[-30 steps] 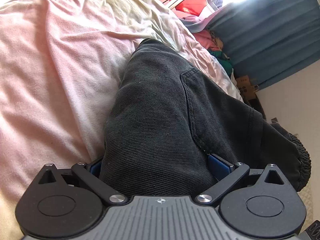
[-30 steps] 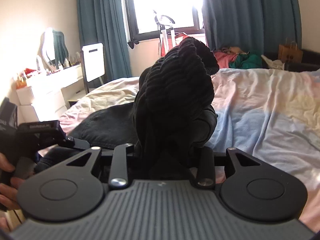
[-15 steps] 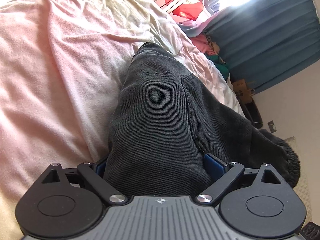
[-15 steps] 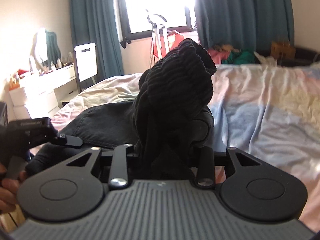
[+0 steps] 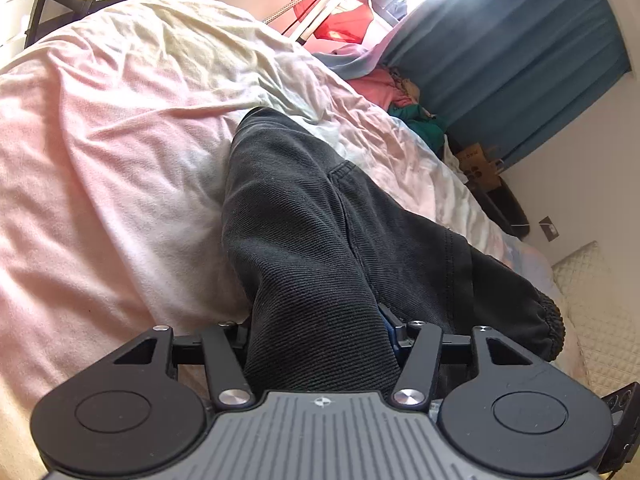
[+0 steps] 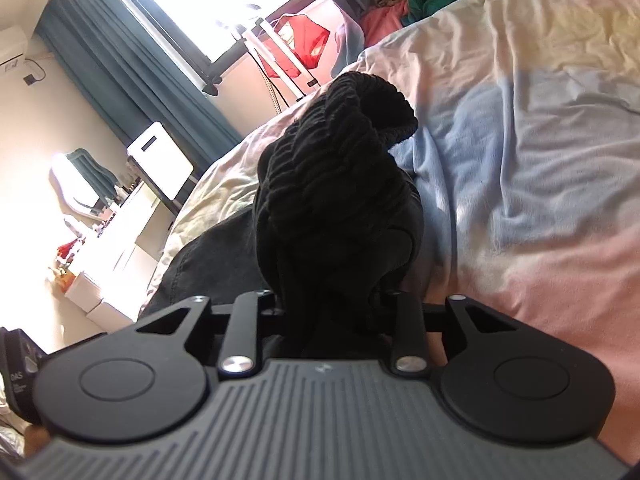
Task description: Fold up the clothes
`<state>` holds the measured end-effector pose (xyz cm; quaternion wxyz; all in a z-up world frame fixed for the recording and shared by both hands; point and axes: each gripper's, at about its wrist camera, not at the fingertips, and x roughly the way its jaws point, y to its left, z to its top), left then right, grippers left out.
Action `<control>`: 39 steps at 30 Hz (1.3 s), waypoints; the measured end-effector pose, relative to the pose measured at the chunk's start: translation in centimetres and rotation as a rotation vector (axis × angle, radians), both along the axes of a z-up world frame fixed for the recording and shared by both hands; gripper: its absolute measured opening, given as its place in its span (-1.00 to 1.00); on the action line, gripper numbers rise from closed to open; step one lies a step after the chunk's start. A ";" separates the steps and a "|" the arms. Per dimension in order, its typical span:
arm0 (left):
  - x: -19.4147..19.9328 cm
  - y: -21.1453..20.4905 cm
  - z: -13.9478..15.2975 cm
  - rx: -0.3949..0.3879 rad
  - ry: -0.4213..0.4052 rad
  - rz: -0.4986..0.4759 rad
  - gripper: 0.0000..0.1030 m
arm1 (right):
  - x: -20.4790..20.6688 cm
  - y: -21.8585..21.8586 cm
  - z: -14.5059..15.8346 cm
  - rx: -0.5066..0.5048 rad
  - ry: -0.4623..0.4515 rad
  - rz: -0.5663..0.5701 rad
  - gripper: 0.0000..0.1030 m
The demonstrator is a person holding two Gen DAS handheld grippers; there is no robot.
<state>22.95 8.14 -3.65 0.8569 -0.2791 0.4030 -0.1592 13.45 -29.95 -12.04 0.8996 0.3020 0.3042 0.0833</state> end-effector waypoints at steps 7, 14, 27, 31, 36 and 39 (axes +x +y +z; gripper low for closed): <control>1.1 -3.2 4.4 -0.159 0.014 -0.034 -0.03 | -0.9 -4.2 5.3 0.022 -0.039 -0.027 -0.44; 8.1 -19.1 8.5 -0.194 0.038 -0.186 -0.04 | -0.2 -16.5 10.7 0.015 -0.033 -0.196 -0.45; 20.1 -50.3 5.7 -0.223 0.002 -0.415 -0.05 | 4.1 -40.2 11.9 -0.083 -0.095 -0.508 -0.44; 20.7 -53.1 1.6 -0.147 0.021 -0.482 -0.04 | 4.6 -43.5 7.1 -0.030 -0.061 -0.539 -0.44; 19.2 -53.1 -2.4 -0.069 -0.020 -0.534 -0.04 | 3.5 -44.4 0.8 0.042 0.037 -0.553 -0.44; 17.2 -52.3 -4.1 0.007 -0.031 -0.577 -0.03 | 1.3 -43.9 -1.4 0.092 0.104 -0.528 -0.41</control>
